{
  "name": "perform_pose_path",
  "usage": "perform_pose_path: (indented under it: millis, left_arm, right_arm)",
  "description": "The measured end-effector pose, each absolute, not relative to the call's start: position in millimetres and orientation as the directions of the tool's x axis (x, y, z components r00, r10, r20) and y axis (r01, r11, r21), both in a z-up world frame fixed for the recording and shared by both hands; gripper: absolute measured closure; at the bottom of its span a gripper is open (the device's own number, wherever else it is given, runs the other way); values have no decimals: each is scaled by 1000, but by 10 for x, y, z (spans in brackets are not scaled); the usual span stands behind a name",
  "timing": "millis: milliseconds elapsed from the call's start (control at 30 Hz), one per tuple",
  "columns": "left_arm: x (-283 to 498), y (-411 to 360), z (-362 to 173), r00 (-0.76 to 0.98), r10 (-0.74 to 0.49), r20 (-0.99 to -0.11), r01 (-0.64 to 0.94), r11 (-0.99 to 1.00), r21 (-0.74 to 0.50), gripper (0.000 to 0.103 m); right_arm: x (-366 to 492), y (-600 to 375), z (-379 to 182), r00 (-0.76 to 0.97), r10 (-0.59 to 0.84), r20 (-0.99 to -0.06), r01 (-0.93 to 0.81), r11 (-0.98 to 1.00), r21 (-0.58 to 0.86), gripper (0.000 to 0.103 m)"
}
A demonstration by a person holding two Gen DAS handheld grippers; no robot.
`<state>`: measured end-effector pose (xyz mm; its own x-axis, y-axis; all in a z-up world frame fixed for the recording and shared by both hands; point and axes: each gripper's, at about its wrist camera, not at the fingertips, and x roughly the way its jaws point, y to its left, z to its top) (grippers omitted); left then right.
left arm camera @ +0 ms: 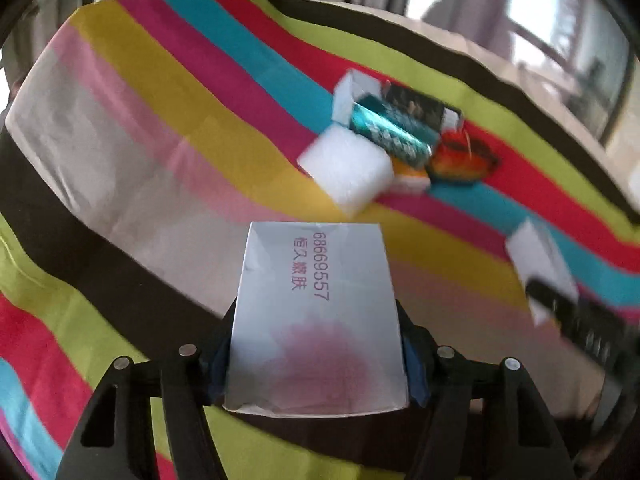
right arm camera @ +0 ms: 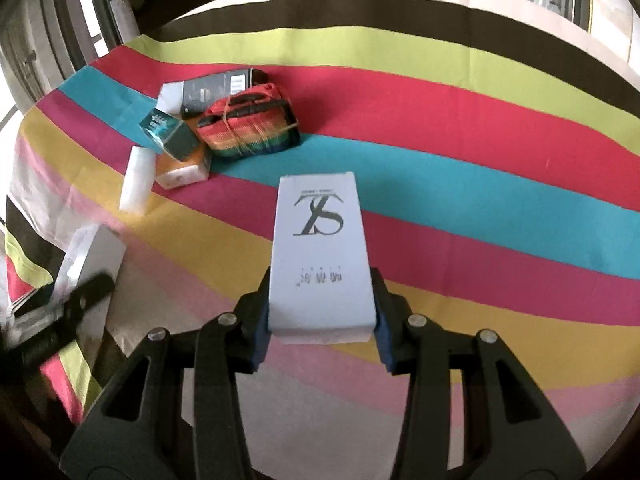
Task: Organize objects
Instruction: 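Grasp the white pink-printed box with the left tool while the right grasps the white S box, then lift both held white boxes and carry them over the bin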
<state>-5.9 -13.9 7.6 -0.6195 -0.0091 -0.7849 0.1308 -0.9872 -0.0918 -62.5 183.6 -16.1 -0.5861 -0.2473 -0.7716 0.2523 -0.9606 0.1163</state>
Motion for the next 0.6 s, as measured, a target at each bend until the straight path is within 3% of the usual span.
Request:
perform_pose_path:
  millis: [267, 333, 600]
  left_arm:
    - [-87, -194, 68, -610, -43, -791, 170, -982, -78, 30]
    - [-58, -159, 69, -616, -53, -786, 158, -986, -58, 35]
    - [337, -155, 124, -613, -48, -788, 123, -992, -35, 36]
  right_arm:
    - [-615, 1841, -164, -600, -218, -770, 253, -964, 76, 56]
    - [-641, 1813, -186, -602, -213, -769, 250, -966, 72, 57]
    - [-427, 1839, -103, -593, -236, -770, 246, -963, 107, 58]
